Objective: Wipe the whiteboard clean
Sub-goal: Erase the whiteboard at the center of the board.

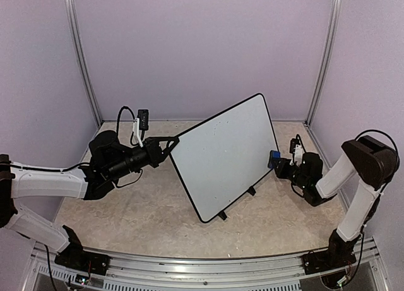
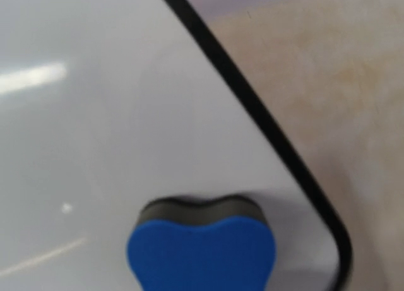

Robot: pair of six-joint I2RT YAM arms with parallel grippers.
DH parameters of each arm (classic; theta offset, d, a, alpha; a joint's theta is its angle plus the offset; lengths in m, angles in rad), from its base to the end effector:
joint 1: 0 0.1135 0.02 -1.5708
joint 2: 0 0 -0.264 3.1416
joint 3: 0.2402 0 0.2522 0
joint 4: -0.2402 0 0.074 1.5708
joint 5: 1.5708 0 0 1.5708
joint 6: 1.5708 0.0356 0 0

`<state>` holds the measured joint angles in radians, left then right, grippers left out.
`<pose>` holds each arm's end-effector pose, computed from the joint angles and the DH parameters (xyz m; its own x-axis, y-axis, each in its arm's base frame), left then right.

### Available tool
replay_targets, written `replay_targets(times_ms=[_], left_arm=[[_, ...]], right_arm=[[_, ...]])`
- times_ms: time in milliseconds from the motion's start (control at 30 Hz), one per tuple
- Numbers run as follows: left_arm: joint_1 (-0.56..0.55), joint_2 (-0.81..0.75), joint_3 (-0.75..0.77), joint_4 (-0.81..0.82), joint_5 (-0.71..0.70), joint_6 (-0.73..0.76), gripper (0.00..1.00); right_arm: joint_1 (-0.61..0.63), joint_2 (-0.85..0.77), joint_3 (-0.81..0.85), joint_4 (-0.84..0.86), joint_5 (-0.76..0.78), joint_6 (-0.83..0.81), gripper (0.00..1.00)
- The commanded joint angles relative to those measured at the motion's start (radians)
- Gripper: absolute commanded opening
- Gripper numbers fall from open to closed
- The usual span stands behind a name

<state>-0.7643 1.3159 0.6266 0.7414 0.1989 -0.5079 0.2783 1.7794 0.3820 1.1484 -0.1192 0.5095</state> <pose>0.2040 -0.2053 0.2651 -0.3664 -0.3092 -0.8776 0.7355 0.4815 -0.4767 0.2700 0.0815 0.1139 -0.3939 0.3911 -0.8318 -0.2193 0.8388 0.4983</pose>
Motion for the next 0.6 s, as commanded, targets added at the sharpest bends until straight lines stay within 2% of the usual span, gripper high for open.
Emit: replay_targets(times_ms=[0,133,267,567], left_arm=[[-0.029,0.025,-0.038,-0.121,0.158,0.078,0.00],[-0.029,0.022,-0.038,-0.122,0.158,0.078,0.00],[-0.029,0.018,-0.039,-0.122,0.156,0.078,0.00],[-0.030,0.011,-0.040,-0.123,0.158,0.077,0.00]], right_arm=[[-0.011,-0.101,0.103,-0.090,0.006,-0.047,0.23],[-0.036,-0.143,0.165,-0.175,0.010,-0.066,0.23],[-0.055,-0.125,0.168,-0.160,-0.006,-0.043,0.23],[-0.057,0.066,0.007,0.125,-0.037,0.075,0.23]])
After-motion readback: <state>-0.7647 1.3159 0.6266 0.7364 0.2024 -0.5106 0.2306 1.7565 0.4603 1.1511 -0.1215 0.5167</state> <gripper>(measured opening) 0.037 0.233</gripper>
